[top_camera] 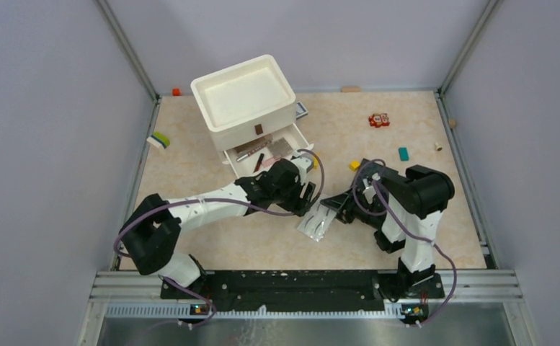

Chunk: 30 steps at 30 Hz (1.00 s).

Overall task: Organize the makeup
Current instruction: Pick up the makeup from the center of the board.

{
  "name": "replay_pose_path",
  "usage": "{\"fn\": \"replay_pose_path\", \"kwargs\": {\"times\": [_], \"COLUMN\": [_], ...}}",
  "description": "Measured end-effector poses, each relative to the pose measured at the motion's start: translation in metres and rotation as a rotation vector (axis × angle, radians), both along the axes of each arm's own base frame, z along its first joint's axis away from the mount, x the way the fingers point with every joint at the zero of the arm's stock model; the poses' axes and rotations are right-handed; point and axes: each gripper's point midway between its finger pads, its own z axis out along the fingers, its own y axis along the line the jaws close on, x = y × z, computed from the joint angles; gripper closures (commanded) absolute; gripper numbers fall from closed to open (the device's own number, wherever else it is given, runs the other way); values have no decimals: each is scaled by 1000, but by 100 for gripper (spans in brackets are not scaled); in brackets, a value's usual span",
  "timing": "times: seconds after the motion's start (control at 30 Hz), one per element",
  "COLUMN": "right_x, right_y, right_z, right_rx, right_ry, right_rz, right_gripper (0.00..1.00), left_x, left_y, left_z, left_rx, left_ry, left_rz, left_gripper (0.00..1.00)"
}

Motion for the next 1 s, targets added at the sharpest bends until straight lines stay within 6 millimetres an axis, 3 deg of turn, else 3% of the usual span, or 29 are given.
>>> {"fn": "replay_pose_path", "kwargs": {"times": [0.3, 0.53, 0.77, 1.0], "right_x": [-5, -6, 3, 31], "right_y": [-4, -8, -5, -3], "right_z": [-2, -6, 17, 64], "right_rx": [-51, -100, -82, -124], "right_ry": [-53, -87, -172, -354], "right_rz": [11, 14, 14, -14], "right_gripper": [80, 100, 100, 100], "left_x": [7, 9, 10, 21], "left_y": [11, 19, 29, 37], "left_z": [28, 31, 42, 84], "left_rx": [-22, -4, 8, -28], "left_ry": [-81, -97, -117, -200], "left_rz": [51, 74, 96, 127], "left_gripper": [23, 23, 23, 21]}}
